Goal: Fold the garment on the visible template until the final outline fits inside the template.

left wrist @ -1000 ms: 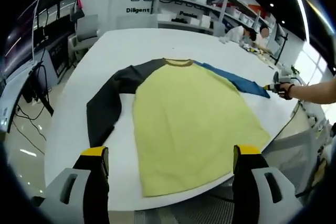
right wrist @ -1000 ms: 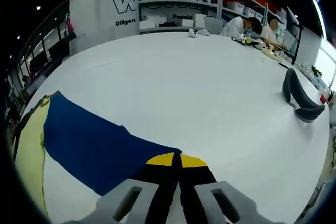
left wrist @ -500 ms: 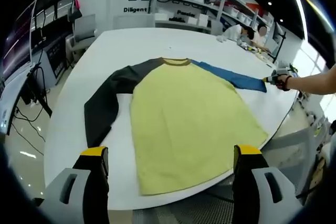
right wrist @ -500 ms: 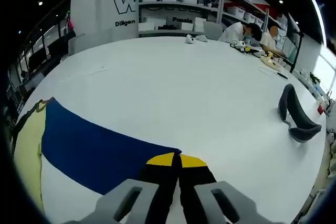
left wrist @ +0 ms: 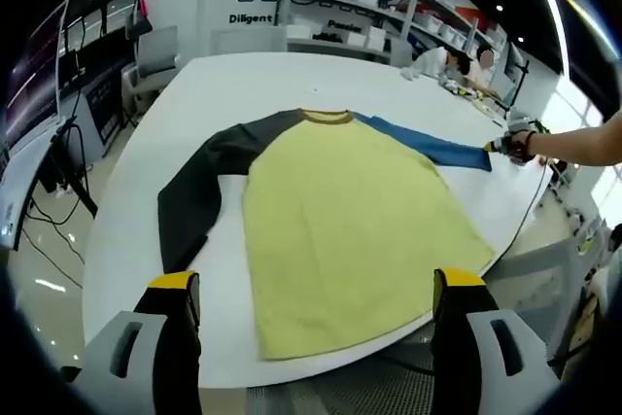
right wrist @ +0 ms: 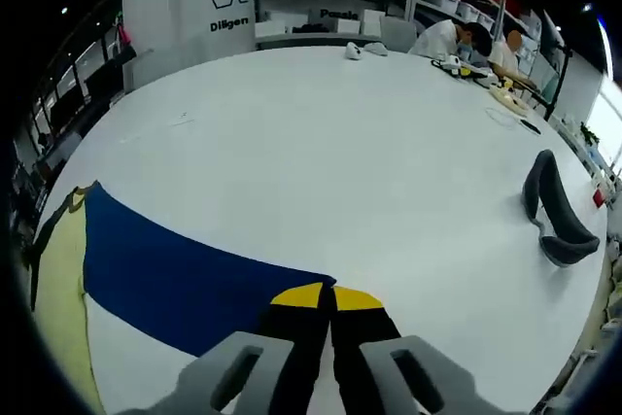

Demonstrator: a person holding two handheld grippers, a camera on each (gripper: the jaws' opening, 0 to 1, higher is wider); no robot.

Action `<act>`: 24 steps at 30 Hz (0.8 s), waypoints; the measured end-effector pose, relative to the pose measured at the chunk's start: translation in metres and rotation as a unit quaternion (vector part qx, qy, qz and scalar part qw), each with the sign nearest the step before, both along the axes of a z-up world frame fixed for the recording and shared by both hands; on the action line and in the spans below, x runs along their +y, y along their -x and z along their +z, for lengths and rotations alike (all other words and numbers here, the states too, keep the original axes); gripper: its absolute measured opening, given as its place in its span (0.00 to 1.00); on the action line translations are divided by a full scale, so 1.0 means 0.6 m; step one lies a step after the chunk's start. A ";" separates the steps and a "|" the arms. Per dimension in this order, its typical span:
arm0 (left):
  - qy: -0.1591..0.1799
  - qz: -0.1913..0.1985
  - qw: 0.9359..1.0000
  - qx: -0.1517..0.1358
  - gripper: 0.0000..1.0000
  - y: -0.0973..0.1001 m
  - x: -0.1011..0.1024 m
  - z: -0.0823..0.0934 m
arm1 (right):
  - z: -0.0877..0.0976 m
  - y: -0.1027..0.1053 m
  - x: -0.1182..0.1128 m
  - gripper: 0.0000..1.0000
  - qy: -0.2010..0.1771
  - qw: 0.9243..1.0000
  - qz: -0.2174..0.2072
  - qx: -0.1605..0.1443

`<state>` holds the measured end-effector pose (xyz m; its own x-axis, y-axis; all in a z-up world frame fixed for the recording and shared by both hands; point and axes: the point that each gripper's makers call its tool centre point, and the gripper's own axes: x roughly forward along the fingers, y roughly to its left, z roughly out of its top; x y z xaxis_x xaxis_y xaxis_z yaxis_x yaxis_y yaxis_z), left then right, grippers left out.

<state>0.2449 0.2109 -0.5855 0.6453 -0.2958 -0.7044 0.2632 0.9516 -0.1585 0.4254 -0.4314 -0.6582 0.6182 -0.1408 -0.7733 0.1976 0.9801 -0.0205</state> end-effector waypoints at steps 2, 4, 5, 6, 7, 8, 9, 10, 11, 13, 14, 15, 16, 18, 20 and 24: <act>0.000 -0.002 1.000 0.000 0.99 0.001 0.000 0.002 | -0.002 0.002 0.001 0.00 -0.008 1.000 -0.008 0.006; 0.000 -0.004 1.000 0.000 0.99 0.002 0.000 0.003 | -0.003 0.004 0.006 0.00 -0.017 1.000 -0.013 0.012; 0.000 -0.005 1.000 0.000 0.99 0.002 0.001 0.004 | -0.002 0.004 0.010 0.00 -0.022 1.000 -0.015 0.014; 0.001 -0.005 1.000 -0.001 0.99 0.002 0.001 0.005 | 0.000 0.006 0.016 0.00 -0.026 0.999 -0.015 0.016; 0.001 -0.006 1.000 -0.002 0.99 0.002 0.002 0.006 | 0.003 0.004 0.026 0.00 -0.033 0.999 -0.012 0.016; 0.001 -0.007 1.000 -0.003 0.99 0.001 0.002 0.008 | 0.007 0.003 0.034 0.00 -0.039 0.999 -0.012 0.015; 0.002 -0.007 1.000 -0.005 0.99 0.001 0.001 0.009 | 0.009 0.003 0.043 0.00 -0.044 0.999 -0.010 0.017; 0.002 -0.010 1.000 -0.004 0.99 0.001 0.001 0.010 | 0.011 0.002 0.050 0.00 -0.049 0.999 -0.008 0.019; 0.002 -0.011 1.000 -0.004 0.99 0.002 0.000 0.010 | 0.014 0.002 0.064 0.00 -0.058 0.998 -0.004 0.021; 0.002 -0.014 1.000 -0.005 0.99 0.003 -0.001 0.011 | 0.020 0.001 0.085 0.00 -0.060 0.998 0.008 0.025; 0.003 -0.015 1.000 -0.006 0.99 0.003 -0.002 0.013 | 0.022 0.000 0.094 0.00 -0.062 0.998 0.012 0.027; 0.004 -0.016 1.000 -0.007 0.99 0.003 -0.002 0.014 | 0.025 -0.002 0.103 0.00 -0.067 0.997 0.016 0.026; 0.005 -0.017 1.000 -0.007 0.99 0.003 -0.003 0.014 | 0.029 -0.005 0.116 0.00 -0.073 0.997 0.022 0.026; 0.006 -0.019 1.000 -0.009 0.99 0.003 -0.004 0.016 | 0.034 -0.009 0.133 0.00 -0.080 0.996 0.028 0.026; 0.008 -0.021 1.000 -0.011 0.99 0.004 -0.005 0.018 | 0.041 -0.016 0.157 0.00 -0.092 0.995 0.037 0.024; 0.007 -0.024 1.000 -0.009 0.99 0.003 -0.003 0.016 | 0.059 -0.020 0.203 0.00 -0.101 0.993 0.053 0.021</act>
<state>0.2430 0.2088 -0.5758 0.6431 -0.3361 -0.6881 0.3109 0.9357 -0.1664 0.4373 -0.3095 -0.6227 0.5883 0.0841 -0.8043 0.0971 0.9800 0.1735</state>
